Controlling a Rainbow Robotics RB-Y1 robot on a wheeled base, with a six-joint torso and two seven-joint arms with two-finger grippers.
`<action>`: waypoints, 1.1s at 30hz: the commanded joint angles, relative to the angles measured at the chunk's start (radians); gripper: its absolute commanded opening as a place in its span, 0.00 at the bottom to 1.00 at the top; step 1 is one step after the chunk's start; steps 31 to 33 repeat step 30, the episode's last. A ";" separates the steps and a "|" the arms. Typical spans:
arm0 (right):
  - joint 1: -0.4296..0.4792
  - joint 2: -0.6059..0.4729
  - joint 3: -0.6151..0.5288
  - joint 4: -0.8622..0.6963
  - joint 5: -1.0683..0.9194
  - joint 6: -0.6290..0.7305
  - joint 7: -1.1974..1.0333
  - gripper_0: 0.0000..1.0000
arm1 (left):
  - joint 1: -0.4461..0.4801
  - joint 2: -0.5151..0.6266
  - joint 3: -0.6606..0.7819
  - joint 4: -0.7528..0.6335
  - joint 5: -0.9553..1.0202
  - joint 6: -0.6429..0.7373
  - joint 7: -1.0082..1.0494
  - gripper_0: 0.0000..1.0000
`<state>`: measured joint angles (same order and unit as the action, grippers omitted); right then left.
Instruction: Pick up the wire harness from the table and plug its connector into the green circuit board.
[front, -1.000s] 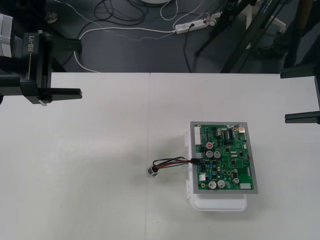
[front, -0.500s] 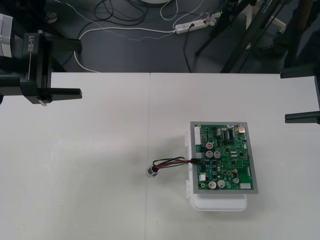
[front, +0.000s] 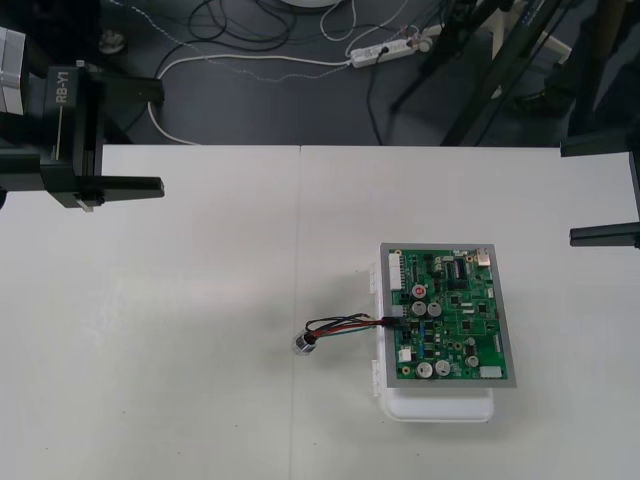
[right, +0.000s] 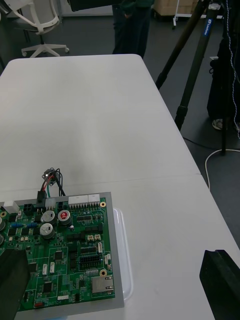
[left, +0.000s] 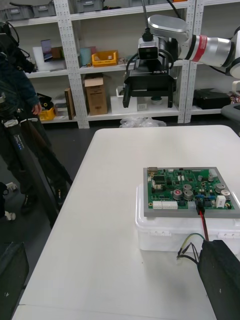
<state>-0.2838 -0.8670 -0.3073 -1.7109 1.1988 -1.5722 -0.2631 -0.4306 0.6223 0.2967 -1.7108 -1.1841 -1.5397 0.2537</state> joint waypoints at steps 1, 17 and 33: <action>0.009 -0.047 0.010 -0.024 -0.018 0.001 0.010 1.00 | -0.030 -0.009 0.024 -0.024 0.017 -0.031 -0.021 1.00; 0.009 -0.047 0.010 -0.024 -0.018 0.001 0.010 1.00 | -0.030 -0.009 0.024 -0.024 0.017 -0.031 -0.021 1.00; 0.009 -0.047 0.010 -0.024 -0.018 0.001 0.010 1.00 | -0.030 -0.009 0.024 -0.024 0.017 -0.031 -0.021 1.00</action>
